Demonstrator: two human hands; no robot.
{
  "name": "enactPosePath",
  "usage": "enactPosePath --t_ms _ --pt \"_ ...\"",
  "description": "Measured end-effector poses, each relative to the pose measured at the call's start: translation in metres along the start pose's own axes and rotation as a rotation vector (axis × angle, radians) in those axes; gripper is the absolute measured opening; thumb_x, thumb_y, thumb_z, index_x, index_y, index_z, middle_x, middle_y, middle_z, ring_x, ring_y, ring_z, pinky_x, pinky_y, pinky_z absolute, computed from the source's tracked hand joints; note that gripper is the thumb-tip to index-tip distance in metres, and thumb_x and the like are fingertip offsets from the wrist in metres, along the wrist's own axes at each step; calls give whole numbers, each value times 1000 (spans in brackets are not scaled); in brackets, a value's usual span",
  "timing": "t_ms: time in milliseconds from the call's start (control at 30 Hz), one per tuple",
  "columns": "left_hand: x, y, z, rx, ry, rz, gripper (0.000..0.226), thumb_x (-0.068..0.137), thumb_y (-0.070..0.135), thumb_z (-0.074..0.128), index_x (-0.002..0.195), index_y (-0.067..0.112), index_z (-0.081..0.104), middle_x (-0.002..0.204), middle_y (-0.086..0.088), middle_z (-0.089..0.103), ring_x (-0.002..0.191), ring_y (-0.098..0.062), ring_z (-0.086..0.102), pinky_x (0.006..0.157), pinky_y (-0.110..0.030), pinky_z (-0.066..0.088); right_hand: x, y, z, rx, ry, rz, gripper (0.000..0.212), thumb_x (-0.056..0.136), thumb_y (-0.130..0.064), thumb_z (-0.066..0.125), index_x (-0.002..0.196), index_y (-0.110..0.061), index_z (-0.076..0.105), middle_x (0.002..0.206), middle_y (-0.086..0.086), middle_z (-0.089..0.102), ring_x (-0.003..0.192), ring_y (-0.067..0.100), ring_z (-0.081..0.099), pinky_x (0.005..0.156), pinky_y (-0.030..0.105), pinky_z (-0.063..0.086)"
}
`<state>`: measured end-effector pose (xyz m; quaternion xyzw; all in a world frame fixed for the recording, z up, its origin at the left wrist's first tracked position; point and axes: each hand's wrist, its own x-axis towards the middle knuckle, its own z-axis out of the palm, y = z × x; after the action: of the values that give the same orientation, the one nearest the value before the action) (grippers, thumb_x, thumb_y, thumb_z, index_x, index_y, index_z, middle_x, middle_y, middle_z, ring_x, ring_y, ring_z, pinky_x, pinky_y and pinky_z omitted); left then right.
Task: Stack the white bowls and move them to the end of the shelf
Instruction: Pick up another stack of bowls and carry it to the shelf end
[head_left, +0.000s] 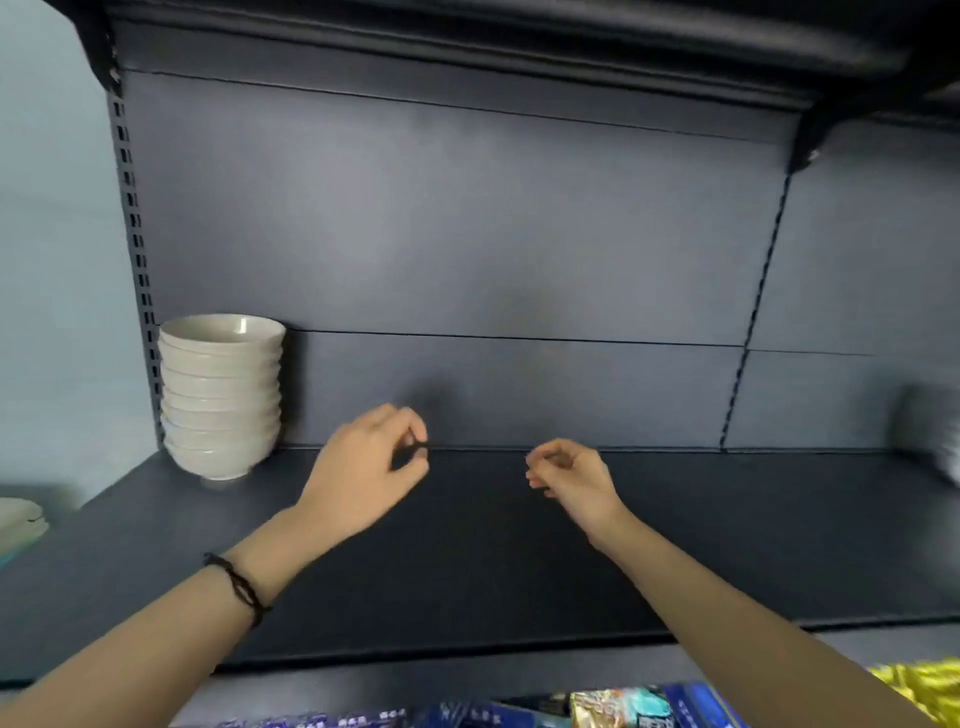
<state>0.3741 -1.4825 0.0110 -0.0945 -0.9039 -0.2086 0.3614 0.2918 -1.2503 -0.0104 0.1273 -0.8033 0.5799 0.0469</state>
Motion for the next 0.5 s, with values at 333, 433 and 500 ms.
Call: enactPosePath --t_ms 333,433,500 --pt "6 249 158 247 -263 397 33 91 40 49 119 26 58 114 2 63 106 -22 59 88 -35 39 -126 53 -256 -496 264 44 8 85 -14 72 83 -19 65 76 1 67 74 13 60 64 5 41" --pt "6 311 188 315 -284 493 36 90 40 47 121 26 57 114 -1 64 106 -25 59 89 -37 37 -157 70 -316 -634 286 132 10 86 -23 70 95 -20 68 87 -1 69 89 19 66 85 25 51" --pt "10 348 205 367 -292 540 37 91 40 45 123 26 56 117 -2 63 110 -26 57 94 -39 35 -174 75 -353 -820 260 164 29 87 -33 66 113 -22 68 107 -3 71 104 19 66 92 32 50"
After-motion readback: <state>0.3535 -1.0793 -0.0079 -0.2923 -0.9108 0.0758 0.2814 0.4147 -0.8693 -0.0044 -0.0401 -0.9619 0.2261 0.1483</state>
